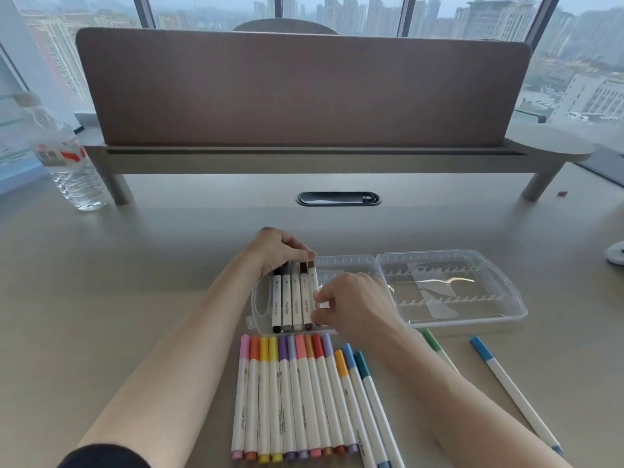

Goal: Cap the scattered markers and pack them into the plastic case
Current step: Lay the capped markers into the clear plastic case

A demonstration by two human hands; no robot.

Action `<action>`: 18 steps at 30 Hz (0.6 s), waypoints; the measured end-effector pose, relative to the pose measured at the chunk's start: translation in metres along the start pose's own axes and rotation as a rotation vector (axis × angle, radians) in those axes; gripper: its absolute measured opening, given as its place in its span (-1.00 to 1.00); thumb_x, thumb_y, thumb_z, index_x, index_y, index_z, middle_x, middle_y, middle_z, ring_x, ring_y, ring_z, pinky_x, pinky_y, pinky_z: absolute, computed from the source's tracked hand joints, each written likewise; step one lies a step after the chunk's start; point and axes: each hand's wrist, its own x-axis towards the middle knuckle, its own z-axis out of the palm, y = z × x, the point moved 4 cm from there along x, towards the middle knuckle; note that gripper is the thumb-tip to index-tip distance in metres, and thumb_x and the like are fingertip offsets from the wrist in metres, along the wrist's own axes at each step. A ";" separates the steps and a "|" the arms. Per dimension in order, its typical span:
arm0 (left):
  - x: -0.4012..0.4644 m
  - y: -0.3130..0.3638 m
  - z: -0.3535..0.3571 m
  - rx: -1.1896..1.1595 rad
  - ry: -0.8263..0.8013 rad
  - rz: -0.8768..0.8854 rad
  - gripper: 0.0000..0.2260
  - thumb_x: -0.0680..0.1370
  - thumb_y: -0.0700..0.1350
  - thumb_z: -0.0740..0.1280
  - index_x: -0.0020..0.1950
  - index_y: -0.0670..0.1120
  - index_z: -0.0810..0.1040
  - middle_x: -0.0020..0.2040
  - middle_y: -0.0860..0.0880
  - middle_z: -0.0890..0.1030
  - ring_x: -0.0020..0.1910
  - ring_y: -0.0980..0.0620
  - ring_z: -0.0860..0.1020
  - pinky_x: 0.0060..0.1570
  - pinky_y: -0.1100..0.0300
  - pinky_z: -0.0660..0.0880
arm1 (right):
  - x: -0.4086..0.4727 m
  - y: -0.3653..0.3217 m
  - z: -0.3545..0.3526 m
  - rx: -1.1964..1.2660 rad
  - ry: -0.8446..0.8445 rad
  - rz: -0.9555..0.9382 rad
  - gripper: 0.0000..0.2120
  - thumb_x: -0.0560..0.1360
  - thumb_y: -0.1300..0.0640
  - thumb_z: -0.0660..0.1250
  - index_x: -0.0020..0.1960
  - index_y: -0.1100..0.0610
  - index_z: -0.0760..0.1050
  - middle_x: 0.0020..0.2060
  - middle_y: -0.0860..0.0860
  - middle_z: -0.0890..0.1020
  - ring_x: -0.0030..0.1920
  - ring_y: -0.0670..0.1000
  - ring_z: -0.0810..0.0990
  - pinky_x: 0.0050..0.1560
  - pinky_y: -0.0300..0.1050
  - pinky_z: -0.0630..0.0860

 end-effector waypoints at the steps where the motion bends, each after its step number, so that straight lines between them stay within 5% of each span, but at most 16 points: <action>1: 0.000 -0.002 -0.001 -0.005 -0.006 -0.004 -0.81 0.42 0.03 0.57 -0.09 -0.05 0.72 -0.17 -0.03 0.72 -0.22 0.02 0.65 -0.30 0.22 0.53 | -0.001 0.000 -0.001 0.001 -0.012 -0.009 -0.64 0.46 -0.16 0.45 0.22 -0.08 0.62 0.11 -0.10 0.68 0.16 0.00 0.59 0.28 0.04 0.45; 7: -0.005 -0.009 0.006 0.033 0.107 0.171 -0.84 0.47 0.04 0.52 -0.17 -0.03 0.69 -0.24 0.06 0.71 -0.29 0.10 0.68 -0.26 0.20 0.57 | 0.000 0.004 -0.004 0.060 -0.021 -0.058 -0.61 0.45 -0.15 0.46 0.23 -0.05 0.61 -0.01 -0.14 0.67 0.02 -0.07 0.58 0.22 0.02 0.51; 11: -0.007 -0.011 0.006 0.069 0.138 0.246 -0.91 0.52 0.02 0.48 -0.12 0.02 0.70 -0.19 0.09 0.71 -0.24 0.15 0.67 -0.23 0.27 0.56 | 0.000 0.009 -0.002 0.116 -0.029 -0.086 -0.63 0.44 -0.18 0.46 0.18 -0.05 0.57 -0.11 -0.19 0.57 -0.12 -0.16 0.53 -0.03 -0.14 0.52; 14: -0.008 -0.010 0.006 0.114 0.184 0.297 -0.90 0.52 0.04 0.47 -0.13 0.04 0.70 -0.19 0.12 0.70 -0.25 0.21 0.65 -0.29 0.44 0.49 | -0.001 0.010 0.000 0.151 -0.038 -0.117 -0.65 0.45 -0.15 0.46 0.16 -0.05 0.53 -0.10 -0.18 0.52 -0.10 -0.15 0.50 -0.12 -0.20 0.43; 18: -0.008 -0.010 0.009 0.144 0.191 0.302 -0.87 0.53 0.06 0.46 -0.12 0.02 0.70 -0.19 0.11 0.69 -0.25 0.20 0.64 -0.29 0.41 0.46 | -0.002 0.013 0.004 0.204 -0.001 -0.126 -0.56 0.45 -0.13 0.46 0.28 -0.09 0.47 -0.03 -0.19 0.50 -0.06 -0.18 0.48 -0.09 -0.25 0.40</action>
